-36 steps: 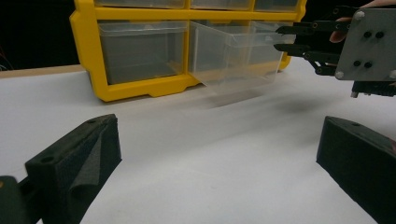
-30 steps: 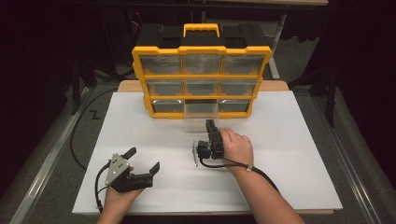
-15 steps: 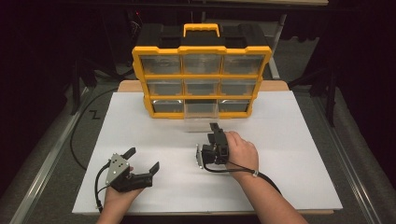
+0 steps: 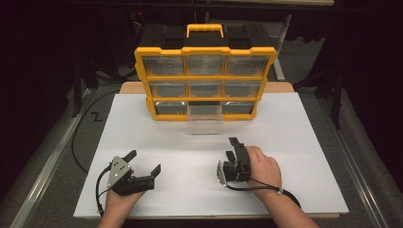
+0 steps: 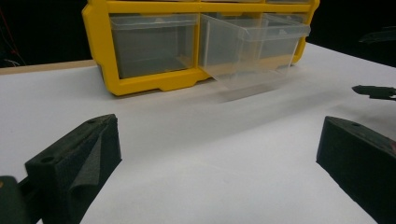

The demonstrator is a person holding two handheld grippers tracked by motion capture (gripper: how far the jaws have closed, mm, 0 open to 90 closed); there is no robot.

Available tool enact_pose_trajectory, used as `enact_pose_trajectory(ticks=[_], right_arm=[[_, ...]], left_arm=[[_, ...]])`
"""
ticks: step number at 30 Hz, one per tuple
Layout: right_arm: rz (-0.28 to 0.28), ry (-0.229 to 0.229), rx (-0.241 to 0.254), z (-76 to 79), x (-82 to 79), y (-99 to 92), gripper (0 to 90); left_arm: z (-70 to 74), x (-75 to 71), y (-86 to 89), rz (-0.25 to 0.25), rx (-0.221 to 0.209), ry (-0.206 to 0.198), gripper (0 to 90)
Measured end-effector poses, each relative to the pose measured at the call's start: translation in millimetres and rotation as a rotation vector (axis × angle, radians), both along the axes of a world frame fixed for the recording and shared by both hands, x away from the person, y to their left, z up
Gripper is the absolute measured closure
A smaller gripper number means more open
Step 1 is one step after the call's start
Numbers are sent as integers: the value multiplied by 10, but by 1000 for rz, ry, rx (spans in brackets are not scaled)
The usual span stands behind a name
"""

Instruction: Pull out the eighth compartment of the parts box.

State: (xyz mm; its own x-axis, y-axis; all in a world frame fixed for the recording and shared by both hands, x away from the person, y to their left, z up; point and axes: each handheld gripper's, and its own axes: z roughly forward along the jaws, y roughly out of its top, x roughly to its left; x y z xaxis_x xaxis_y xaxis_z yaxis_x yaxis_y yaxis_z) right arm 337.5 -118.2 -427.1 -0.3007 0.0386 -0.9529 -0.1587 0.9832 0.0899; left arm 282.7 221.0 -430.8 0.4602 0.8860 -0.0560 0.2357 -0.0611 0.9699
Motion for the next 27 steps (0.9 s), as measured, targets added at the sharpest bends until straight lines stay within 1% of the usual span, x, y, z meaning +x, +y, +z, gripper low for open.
enact_pose_trajectory(ticks=[2,3,4,5,6,10,13,14,15,17,18,19,23,25,26,27], right_arm=[[-2,-4,-10,-18,-33,-63,353],[3,-14,-18,-28,-44,-95,349],[-7,-10,-23,-32,-64,-125,347],[-5,-13,-25,-31,-73,-156,347],[-13,-10,-22,-31,-87,-188,346],[-28,-20,-26,-27,-121,-309,345],[-39,-42,-41,-38,-140,-394,345],[-46,-42,-40,-40,-146,-422,345],[-46,-54,-40,-47,-149,-453,345],[-59,-62,-47,-50,-165,-510,345],[-63,-64,-39,-53,-168,-542,346],[-80,-59,-32,-52,-177,-573,346],[-95,-74,-36,-35,-173,-675,346],[-106,-65,-38,-42,-165,-699,342],[-105,-63,-40,-46,-158,-708,342],[-117,-52,-31,-55,-158,-713,337]], left_arm=[[0,1,-5,1,2,-2,4],[1,0,-5,1,4,-2,3],[2,-1,-8,2,3,-4,4],[3,-2,-8,3,5,-4,4],[5,-4,-8,4,5,-5,4],[21,-18,-2,7,14,-13,4],[30,-26,5,10,15,-18,3],[30,-25,7,12,15,-17,3],[29,-26,13,13,17,-15,3],[27,-28,19,17,16,-12,4],[26,-30,21,20,16,-10,3],[25,-33,21,21,16,-10,4],[33,-54,11,21,27,-16,4],[32,-61,18,23,22,-16,4],[30,-63,26,24,25,-14,4],[26,-64,30,24,26,-11,4]])
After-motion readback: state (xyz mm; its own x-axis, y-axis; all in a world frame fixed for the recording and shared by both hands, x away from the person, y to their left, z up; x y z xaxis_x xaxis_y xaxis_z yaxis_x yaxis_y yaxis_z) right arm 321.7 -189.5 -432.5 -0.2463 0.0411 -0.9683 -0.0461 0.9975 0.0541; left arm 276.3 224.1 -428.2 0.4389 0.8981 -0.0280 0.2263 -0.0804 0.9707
